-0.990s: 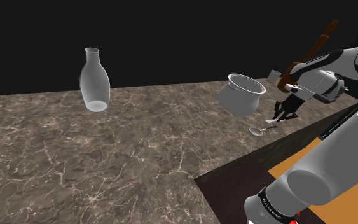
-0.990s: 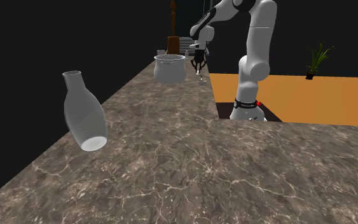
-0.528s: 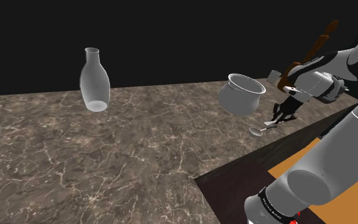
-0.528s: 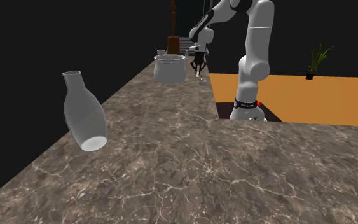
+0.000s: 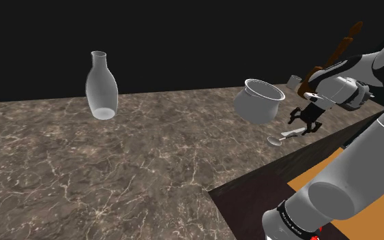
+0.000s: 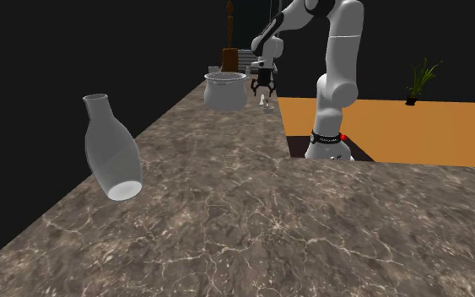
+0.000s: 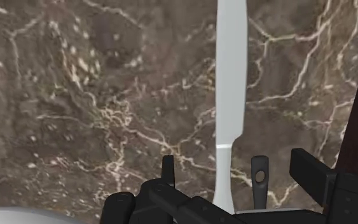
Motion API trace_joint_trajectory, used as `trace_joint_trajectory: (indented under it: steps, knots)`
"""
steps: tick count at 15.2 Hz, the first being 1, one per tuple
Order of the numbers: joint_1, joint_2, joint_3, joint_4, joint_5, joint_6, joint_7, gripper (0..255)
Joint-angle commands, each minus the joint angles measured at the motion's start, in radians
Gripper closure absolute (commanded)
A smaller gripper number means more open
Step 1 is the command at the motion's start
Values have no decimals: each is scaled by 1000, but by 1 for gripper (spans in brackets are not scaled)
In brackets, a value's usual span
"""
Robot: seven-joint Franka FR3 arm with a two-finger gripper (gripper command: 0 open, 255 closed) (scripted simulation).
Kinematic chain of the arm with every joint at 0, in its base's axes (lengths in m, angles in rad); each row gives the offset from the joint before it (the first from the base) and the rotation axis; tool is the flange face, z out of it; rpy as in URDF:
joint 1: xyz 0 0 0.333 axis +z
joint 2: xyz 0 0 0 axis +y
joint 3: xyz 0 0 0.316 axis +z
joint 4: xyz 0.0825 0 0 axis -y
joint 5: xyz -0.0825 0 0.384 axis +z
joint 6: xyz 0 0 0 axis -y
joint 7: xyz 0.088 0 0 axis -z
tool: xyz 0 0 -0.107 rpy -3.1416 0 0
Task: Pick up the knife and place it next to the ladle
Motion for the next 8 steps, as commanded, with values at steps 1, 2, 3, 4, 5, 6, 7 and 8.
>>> trace_joint_trajectory:
  steps: [1,2,3,4,5,6,7,8]
  knots:
    - [2,-25,-4,20,-28,-30,20,0]
    - [3,-47,-6,42,-52,-61,38,0]
    - [3,-67,-6,65,-73,-92,54,0]
    - [3,-81,-7,84,-88,-117,64,0]
    - [2,-81,-5,84,-88,-118,64,0]
    - [1,-81,-5,84,-88,-118,64,0]
    - [1,-81,-5,84,-88,-117,64,0]
    - [1,-81,-5,84,-88,-118,64,0]
